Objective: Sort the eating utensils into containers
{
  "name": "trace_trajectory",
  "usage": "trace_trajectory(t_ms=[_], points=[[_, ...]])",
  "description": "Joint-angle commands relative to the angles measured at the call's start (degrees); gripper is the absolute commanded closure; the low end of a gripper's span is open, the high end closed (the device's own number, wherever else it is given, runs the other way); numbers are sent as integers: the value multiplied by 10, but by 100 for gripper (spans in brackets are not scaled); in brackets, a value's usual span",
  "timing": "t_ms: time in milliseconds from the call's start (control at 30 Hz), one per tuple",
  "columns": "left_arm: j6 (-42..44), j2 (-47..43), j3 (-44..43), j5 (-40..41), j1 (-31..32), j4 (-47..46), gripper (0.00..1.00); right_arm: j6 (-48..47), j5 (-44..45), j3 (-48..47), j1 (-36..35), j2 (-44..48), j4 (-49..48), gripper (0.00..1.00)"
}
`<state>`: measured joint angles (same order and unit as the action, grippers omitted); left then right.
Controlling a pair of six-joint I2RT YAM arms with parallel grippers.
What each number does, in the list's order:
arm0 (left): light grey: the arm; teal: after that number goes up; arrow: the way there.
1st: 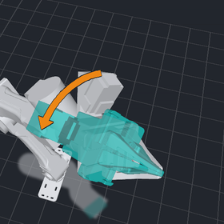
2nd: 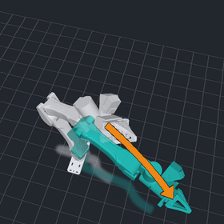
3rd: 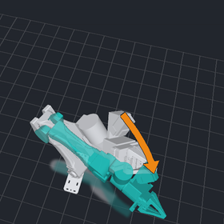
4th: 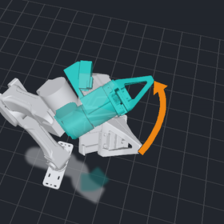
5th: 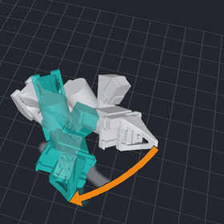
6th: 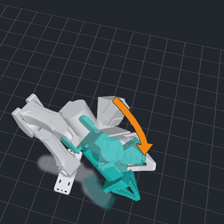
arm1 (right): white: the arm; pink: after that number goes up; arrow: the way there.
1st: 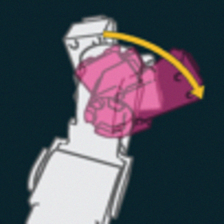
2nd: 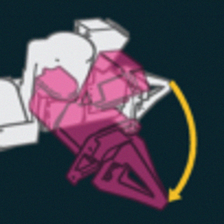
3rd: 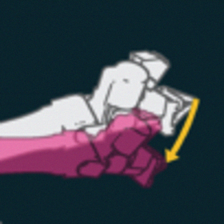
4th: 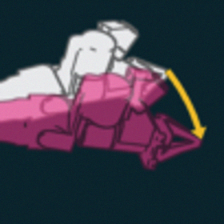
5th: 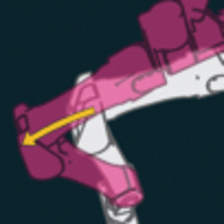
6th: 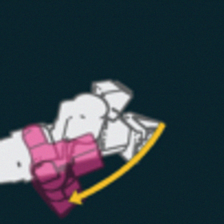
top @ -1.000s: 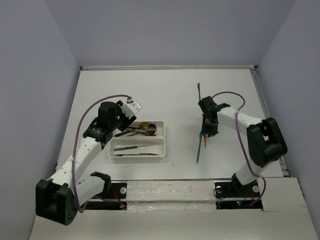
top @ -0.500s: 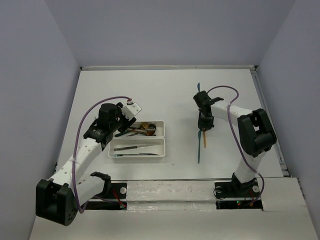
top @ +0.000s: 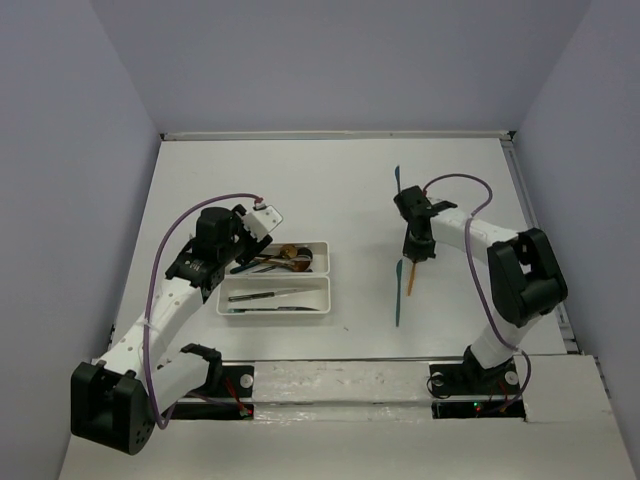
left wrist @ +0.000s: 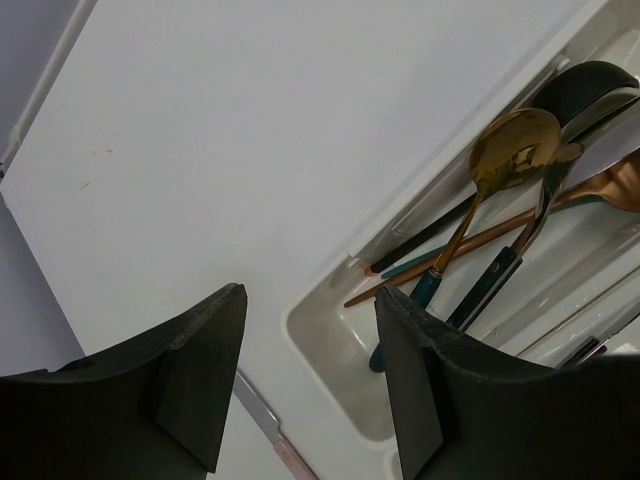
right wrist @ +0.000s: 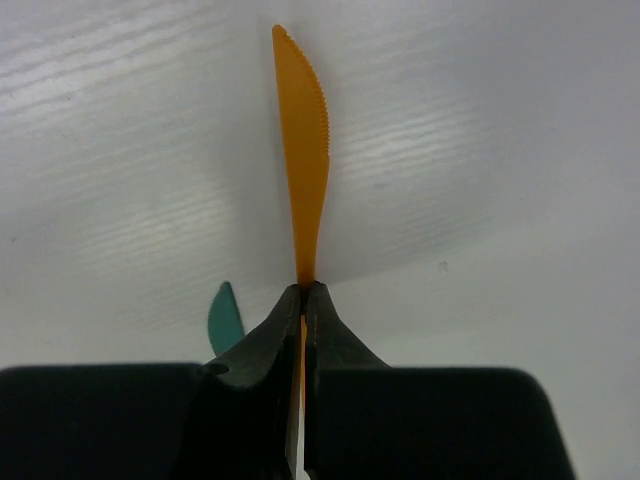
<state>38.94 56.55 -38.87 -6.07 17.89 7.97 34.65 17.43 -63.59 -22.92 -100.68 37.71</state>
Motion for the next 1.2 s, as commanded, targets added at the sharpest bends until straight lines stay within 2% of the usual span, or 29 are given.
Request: trace_trajectory(t_ms=[0, 133, 200, 333, 367, 533, 767, 933, 1167], points=[[-7, -10, -16, -25, -1, 8, 33, 18, 72, 19, 4, 106, -12, 100], [-33, -14, -59, -51, 1, 34, 34, 20, 81, 13, -6, 209, -21, 100], [-43, -20, -78, -91, 2, 57, 35, 10, 67, 11, -25, 265, -51, 100], [-97, -16, -134, -184, 7, 77, 36, 19, 41, 6, -101, 313, -133, 100], [-128, -12, -142, -211, 22, 77, 36, 21, 30, 2, -136, 314, -177, 100], [-200, 22, -196, -296, 86, 74, 35, 33, 1, -21, -202, 284, -300, 100], [-272, 56, -212, -361, 94, 23, 29, 61, -24, -36, -243, 259, -423, 100], [-293, 81, -184, -374, 96, -30, 27, 67, -23, -42, -262, 238, -436, 100], [-312, 69, -154, -366, 95, -107, 27, 79, -33, -38, -268, 222, -445, 100]])
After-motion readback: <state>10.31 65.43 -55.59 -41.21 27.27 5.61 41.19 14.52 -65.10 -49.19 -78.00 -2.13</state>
